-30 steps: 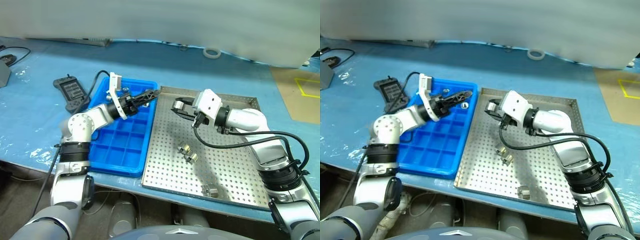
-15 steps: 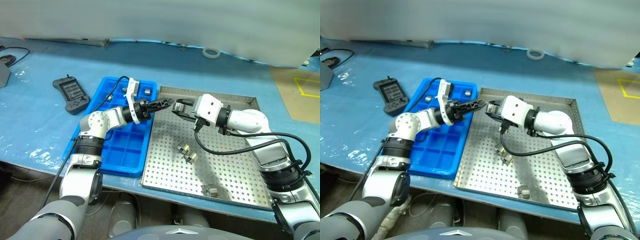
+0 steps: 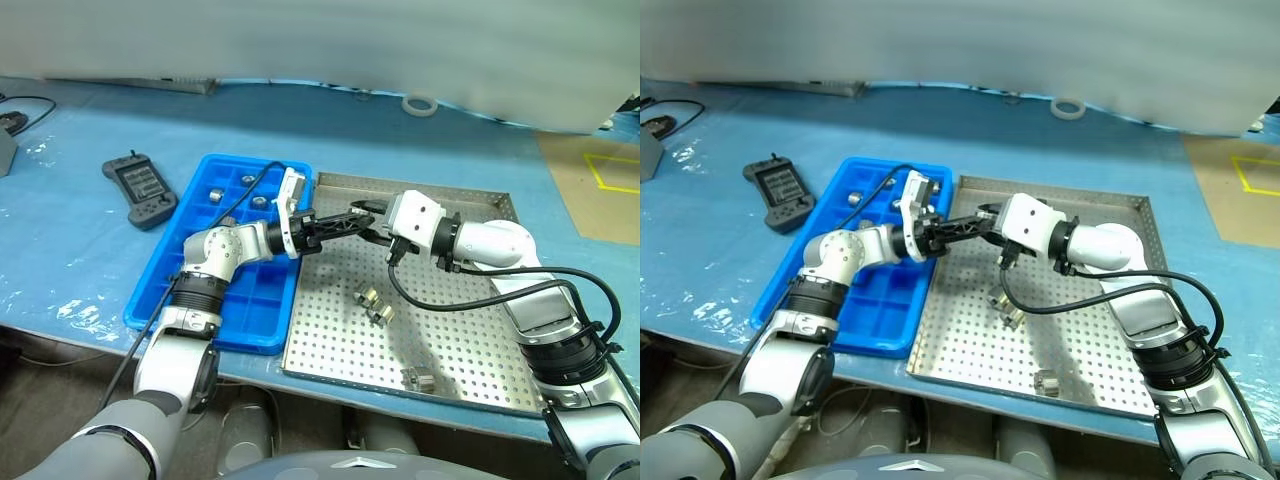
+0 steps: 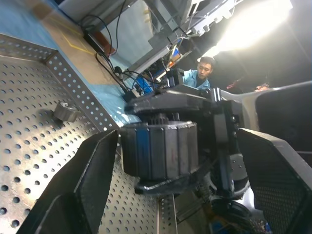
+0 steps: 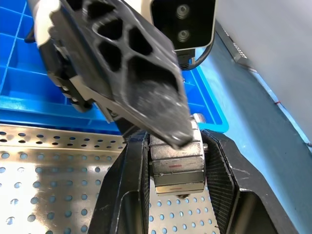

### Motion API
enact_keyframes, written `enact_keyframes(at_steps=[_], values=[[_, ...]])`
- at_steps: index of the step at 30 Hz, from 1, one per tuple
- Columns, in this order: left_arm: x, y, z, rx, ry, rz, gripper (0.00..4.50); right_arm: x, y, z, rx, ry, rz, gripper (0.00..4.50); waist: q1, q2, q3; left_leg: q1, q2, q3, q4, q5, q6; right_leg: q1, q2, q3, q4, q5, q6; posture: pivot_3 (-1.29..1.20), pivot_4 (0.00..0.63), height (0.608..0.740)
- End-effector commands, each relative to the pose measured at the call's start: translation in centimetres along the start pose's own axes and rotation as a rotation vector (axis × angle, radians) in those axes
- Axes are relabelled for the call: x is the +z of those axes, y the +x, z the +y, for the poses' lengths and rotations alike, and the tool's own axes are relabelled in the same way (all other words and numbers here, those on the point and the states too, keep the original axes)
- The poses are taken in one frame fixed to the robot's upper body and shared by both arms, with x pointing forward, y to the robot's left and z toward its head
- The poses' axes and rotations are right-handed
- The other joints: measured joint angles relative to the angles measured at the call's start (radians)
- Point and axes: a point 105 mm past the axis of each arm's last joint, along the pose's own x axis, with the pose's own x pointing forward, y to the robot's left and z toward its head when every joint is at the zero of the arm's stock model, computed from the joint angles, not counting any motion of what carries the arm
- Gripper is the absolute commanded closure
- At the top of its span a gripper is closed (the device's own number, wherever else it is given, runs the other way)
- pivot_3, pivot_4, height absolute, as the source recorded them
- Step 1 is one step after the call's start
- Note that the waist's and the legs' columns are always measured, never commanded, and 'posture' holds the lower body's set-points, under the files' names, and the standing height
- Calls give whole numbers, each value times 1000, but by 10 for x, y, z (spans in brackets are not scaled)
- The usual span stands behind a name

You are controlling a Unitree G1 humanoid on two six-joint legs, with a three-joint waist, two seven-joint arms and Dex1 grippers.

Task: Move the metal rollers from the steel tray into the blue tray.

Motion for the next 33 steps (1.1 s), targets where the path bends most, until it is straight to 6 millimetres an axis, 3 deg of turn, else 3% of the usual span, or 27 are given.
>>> enact_keyframes(at_steps=[1, 2, 5, 9, 13, 22, 28, 33], values=[[9, 5, -8, -31, 48, -18, 439, 18, -4, -6, -25, -49, -42, 3277, -4, 0, 0, 0, 0, 0, 0, 0, 0, 0, 0, 0, 0, 0, 0, -193, 150, 740], [9, 6, -9, -33, 48, -16, 439, 18, -4, -6, -26, -47, -41, 3277, -4, 0, 0, 0, 0, 0, 0, 0, 0, 0, 0, 0, 0, 0, 0, -193, 150, 740], [5, 6, -10, -36, 53, 4, 1056, 18, -4, -6, -27, -41, -40, 3277, -5, 0, 0, 0, 0, 0, 0, 0, 0, 0, 0, 0, 0, 0, 0, -193, 150, 740], [-3, 6, -9, -27, 59, 51, 2382, 19, -3, -6, -29, -40, -39, 3277, -6, 0, 0, 0, 0, 0, 0, 0, 0, 0, 0, 0, 0, 0, 0, -192, 150, 740], [-8, 6, -14, -62, 61, 74, 2756, 19, -3, -7, -33, -42, -39, 3277, -5, 0, 0, 0, 0, 0, 0, 0, 0, 0, 0, 0, 0, 0, 0, -192, 150, 740], [-2, 5, -12, -32, 77, 59, 2766, 14, -3, -7, -43, -34, -21, 3277, -6, 0, 0, 0, 0, 0, 0, 0, 0, 0, 0, 0, 0, 0, 0, -193, 150, 740], [4, 3, -9, -7, 80, 30, 2766, 10, -2, -16, -98, 31, -2, 1312, -6, 0, 0, 0, 0, 0, 0, 0, 0, 0, 0, 0, 0, 0, 0, -190, 150, 740], [9, -2, -8, 24, 97, 5, 2766, 5, -5, -7, -40, 70, 15, 1312, -5, 0, 0, 0, 0, 0, 0, 0, 0, 0, 0, 0, -1, 0, 0, -185, 150, 740]])
